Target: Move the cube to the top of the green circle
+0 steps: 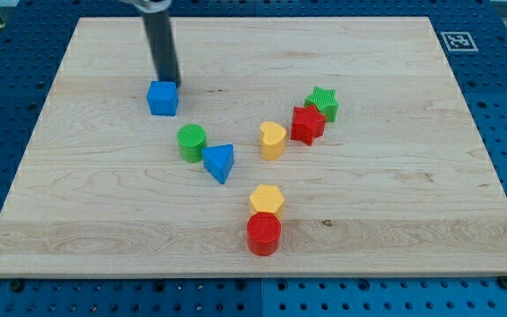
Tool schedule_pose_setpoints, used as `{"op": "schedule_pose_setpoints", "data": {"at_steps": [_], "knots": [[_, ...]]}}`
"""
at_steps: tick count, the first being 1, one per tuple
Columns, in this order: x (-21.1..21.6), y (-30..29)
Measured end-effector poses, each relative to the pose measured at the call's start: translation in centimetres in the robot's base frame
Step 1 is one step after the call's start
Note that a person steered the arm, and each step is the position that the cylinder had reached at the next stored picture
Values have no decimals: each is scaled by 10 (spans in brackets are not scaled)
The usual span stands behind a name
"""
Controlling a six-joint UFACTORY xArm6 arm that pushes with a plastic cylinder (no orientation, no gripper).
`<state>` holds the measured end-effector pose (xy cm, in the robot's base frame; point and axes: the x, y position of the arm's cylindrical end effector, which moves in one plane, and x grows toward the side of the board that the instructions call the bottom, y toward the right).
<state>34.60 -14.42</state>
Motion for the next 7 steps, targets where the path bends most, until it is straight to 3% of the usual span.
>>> {"op": "schedule_pose_setpoints", "data": {"at_steps": [2, 3, 6, 7], "knots": [[-37, -71], [-37, -73], [-24, 23], [-5, 20]]}}
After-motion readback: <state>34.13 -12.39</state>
